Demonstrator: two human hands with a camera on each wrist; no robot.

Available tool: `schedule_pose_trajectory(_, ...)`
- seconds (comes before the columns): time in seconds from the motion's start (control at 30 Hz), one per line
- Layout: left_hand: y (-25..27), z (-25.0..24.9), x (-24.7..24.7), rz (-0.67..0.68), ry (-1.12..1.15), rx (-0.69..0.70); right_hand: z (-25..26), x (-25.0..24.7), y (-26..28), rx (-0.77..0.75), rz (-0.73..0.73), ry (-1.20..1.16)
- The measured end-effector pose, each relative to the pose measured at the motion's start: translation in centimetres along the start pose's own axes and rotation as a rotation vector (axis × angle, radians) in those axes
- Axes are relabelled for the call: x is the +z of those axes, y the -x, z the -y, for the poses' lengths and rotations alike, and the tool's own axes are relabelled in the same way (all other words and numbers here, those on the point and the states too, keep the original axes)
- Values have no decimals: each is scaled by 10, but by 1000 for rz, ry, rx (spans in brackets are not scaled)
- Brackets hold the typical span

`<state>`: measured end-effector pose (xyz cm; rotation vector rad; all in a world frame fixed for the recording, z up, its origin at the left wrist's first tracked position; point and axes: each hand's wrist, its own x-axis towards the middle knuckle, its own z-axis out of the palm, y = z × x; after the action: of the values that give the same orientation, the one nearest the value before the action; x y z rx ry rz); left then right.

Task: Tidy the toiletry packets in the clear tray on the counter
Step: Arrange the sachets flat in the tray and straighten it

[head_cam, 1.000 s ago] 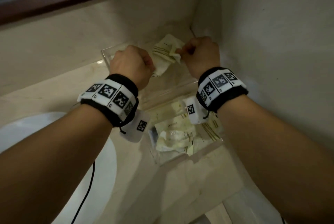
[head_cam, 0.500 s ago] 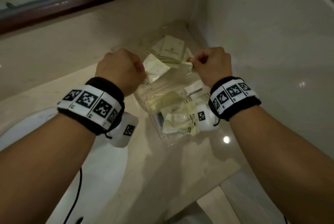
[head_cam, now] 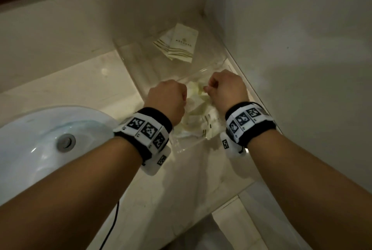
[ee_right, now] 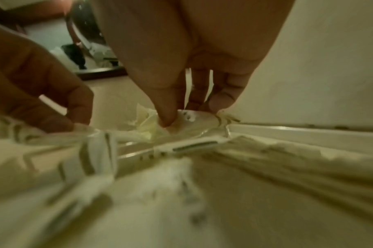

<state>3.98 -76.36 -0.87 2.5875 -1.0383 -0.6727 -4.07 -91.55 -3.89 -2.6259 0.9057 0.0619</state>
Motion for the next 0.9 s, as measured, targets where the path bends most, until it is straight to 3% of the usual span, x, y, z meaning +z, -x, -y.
schedule_pose_trajectory(0.27,-17,0,37,78,-18,-12,-4,27,0,-169,88,98)
schedule_pose_trajectory(0.57,-25,0,36,98,-10,-20,-7,24,-9,-86,175,-23)
schedule_pose_trajectory(0.63,-28,0,28,48,-16,-6,-6,13,-16,-69,176,-96)
schedule_pose_trajectory(0.8,-50,4,-11,-187,44,-48,10,-15,-47,-78,-13,-233)
schedule_pose_trajectory(0.9,-71,8,-35,-297,73,-113,26,-25,-72,-122,-17,-259)
